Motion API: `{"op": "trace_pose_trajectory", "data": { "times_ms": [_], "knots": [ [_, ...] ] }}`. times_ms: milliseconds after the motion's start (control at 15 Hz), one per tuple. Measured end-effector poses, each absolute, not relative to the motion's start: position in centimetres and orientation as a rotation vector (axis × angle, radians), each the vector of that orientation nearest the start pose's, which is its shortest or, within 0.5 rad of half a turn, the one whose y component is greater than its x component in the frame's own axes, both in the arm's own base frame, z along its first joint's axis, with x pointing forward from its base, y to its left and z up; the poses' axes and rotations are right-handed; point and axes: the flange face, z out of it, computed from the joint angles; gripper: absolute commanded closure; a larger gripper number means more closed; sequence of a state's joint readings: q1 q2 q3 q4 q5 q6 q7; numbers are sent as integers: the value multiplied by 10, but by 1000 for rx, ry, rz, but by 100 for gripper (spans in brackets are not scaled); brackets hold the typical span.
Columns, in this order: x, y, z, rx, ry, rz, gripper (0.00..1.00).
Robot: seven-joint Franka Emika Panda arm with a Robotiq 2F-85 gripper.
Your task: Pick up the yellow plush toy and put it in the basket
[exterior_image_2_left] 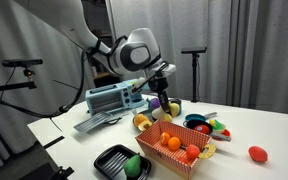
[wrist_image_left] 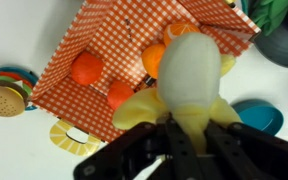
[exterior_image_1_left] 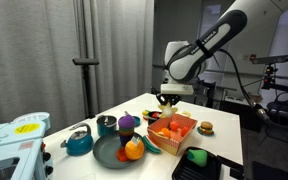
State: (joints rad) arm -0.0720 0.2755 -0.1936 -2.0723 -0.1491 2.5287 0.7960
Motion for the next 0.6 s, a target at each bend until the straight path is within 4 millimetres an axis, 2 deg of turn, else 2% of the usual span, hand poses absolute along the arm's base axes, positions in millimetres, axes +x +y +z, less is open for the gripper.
{"op": "trace_pose_trajectory", "data": {
  "times_ms": [333,400,467,600],
  "knots": [
    [589,-165,295,-2868,1527,-298,97],
    [591,-167,293,-2868,1537,-293,64],
    [592,-169,291,-2868,1544,-288,62],
    [593,-171,289,-2871,1552,-275,49]
  ]
}}
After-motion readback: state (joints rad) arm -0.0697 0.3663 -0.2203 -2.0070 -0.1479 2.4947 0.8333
